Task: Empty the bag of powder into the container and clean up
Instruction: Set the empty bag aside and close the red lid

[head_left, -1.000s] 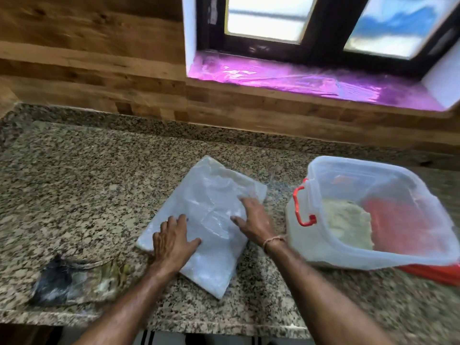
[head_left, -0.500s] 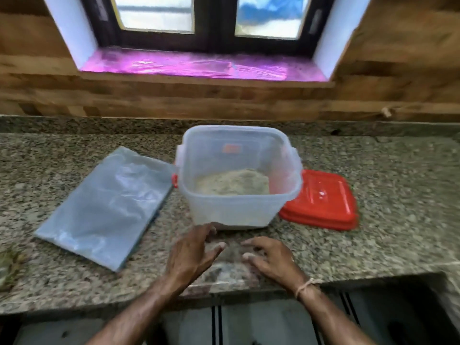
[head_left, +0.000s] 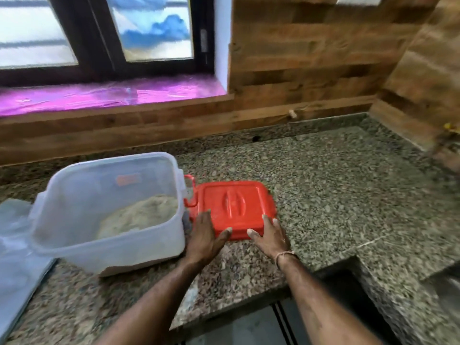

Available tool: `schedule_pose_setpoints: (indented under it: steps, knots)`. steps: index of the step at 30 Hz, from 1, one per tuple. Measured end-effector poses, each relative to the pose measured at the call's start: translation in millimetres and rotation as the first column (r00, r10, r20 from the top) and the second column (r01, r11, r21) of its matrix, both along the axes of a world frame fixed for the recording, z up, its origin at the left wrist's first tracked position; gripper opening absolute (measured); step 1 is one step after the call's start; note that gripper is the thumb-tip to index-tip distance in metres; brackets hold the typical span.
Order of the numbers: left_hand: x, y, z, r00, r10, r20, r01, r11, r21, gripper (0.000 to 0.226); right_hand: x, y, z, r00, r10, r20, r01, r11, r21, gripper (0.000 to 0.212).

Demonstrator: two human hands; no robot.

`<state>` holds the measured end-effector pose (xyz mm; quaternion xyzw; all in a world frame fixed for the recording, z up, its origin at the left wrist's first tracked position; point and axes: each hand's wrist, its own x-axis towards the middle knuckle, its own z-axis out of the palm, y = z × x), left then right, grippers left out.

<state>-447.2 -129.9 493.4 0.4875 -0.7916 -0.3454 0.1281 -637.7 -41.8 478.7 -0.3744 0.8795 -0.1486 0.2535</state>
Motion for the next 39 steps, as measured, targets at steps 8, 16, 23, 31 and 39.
schedule_pose_setpoints:
  steps: [8,16,23,31,39]
  knots:
    - [-28.3,-53.2,-53.2,0.927,0.375,0.012,-0.364,0.891,0.272,0.100,-55.8,-38.9,-40.0,0.935,-0.199,0.293,0.240,0.964,-0.113,0.118]
    - [-40.2,-64.8,-71.0,0.859,0.508,-0.066,-0.427,0.780,0.458,0.116,-73.2,-34.7,-31.0,0.827,-0.464,0.318,0.511,0.855,-0.081,0.080]
    - [-85.1,-29.5,43.0,0.815,0.422,-0.397,-0.331,0.901,0.280,0.067,-98.9,-4.6,16.0,0.637,-0.470,0.611,0.728,0.628,-0.276,0.056]
    - [-64.0,-59.2,145.5,0.753,0.415,-0.511,-0.326,0.910,0.258,0.075,-110.7,-39.9,157.8,0.805,-0.257,0.535,0.569,0.591,-0.572,0.062]
    - [102.9,-97.0,196.9,0.688,0.607,-0.397,-0.616,0.778,0.124,0.071,43.0,-112.5,183.7,0.901,-0.086,0.424,0.364,0.681,-0.635,0.061]
